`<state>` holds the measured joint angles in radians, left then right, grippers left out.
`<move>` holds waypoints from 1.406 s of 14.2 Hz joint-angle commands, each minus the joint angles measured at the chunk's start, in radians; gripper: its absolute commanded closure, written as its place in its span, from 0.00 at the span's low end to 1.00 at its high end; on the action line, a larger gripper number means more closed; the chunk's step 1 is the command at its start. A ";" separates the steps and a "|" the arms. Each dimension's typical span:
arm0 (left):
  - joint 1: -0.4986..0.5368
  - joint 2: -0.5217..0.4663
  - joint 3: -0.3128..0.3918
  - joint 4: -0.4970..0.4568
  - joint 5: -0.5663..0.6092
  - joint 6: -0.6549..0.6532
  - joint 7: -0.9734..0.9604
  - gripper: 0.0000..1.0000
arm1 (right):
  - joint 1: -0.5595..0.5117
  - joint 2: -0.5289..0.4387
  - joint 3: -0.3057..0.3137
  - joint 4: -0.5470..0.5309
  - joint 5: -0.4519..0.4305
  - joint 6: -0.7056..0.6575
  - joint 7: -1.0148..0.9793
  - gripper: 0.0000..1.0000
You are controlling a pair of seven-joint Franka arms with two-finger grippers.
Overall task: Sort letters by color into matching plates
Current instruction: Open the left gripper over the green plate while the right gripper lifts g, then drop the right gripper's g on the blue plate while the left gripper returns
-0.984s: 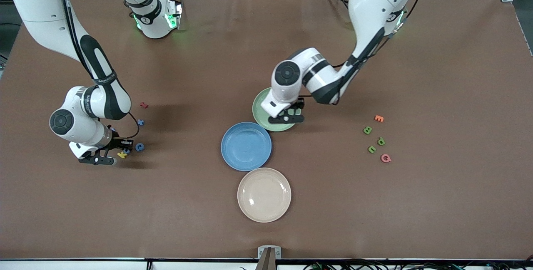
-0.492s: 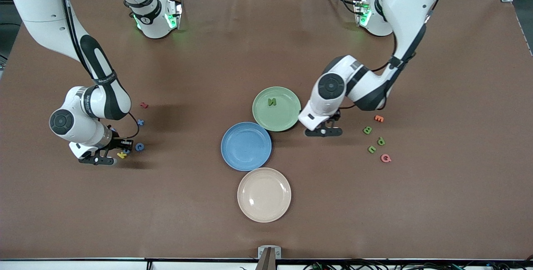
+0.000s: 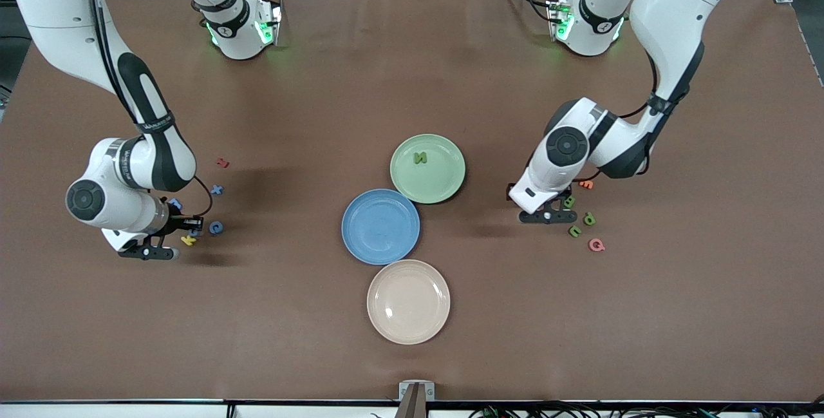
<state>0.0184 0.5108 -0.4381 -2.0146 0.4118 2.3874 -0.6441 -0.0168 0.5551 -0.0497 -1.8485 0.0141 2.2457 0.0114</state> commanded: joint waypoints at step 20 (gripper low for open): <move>0.207 -0.032 -0.025 -0.174 0.048 0.124 0.181 0.44 | 0.641 0.060 0.033 0.130 0.126 0.175 1.196 1.00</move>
<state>0.2098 0.5020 -0.4565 -2.1647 0.4452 2.4998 -0.4714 0.6107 0.5634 -0.0051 -1.7757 0.1357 2.4218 1.1769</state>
